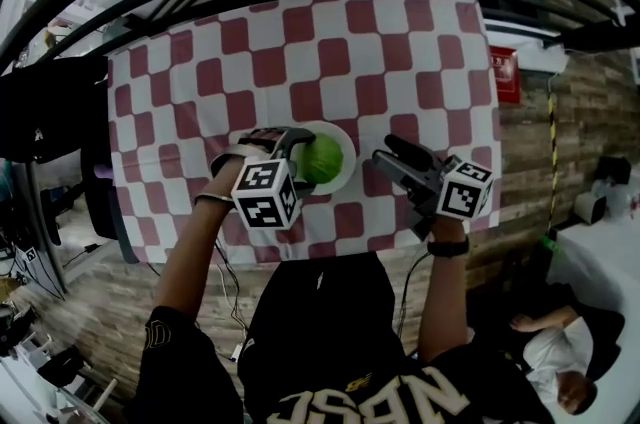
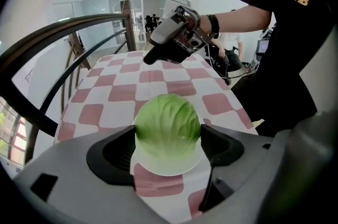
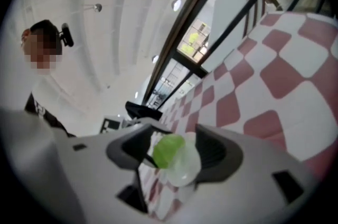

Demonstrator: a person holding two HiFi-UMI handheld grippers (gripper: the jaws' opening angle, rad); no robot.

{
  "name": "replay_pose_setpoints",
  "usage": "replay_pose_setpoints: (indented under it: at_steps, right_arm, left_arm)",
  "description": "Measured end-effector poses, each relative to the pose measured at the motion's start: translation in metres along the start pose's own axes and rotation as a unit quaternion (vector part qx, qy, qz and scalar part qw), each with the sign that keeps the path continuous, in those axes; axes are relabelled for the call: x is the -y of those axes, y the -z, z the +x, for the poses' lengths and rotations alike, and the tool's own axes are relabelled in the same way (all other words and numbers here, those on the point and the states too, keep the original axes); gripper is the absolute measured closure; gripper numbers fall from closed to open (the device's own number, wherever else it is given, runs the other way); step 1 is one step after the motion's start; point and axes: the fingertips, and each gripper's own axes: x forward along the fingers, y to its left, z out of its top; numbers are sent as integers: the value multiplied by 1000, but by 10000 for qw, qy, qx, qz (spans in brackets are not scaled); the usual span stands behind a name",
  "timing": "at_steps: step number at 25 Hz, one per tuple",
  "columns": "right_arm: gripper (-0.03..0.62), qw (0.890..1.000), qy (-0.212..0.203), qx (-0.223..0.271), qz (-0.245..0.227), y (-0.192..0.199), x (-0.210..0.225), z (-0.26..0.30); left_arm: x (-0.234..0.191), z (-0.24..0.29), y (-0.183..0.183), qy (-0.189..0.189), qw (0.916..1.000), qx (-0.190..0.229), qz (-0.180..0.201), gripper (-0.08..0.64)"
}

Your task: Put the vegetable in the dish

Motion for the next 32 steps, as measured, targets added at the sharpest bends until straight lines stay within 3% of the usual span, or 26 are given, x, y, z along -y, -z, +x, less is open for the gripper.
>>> replay_pose_setpoints:
  at_steps: [3,6,14,18,21,23,25,28,32]
  right_arm:
    - [337,9978,-180,538,-341,-18,-15,-7]
    - [337,9952,-390,822,-360,-26,-26,-13]
    - [337,9970,-332,426,-549,-7,-32,-1]
    - [337,9962,-164,356,-783,-9,-41,6]
    - [337,9935,41,400,-1061,-16,-55,7]
    - [337,9902,201,489,-1293,-24,-68,5]
    - [337,9847,425,623,-1571,-33,-82,2]
    - [337,9733,760,900,-1971,-44,-106,-6]
    - [339,9536,1037,1175,-2570,-58,-147,-12]
  left_arm:
    - [3,8,3,-37,9989,-438,173,158]
    - [2,14,2,-181,9975,-634,265,172]
    - [2,23,4,-567,9908,-959,767,170]
    - [-1,25,8,-839,9900,-849,753,170]
    - [-2,16,6,-1329,9840,-768,907,170]
    - [-5,0,-7,-1683,9827,-407,664,170]
    - [-12,-27,-25,-1971,9802,159,116,170]
    - [-24,-81,-52,-2375,9620,1092,-786,171]
    - [-38,-171,-79,-2917,9085,2429,-1749,173]
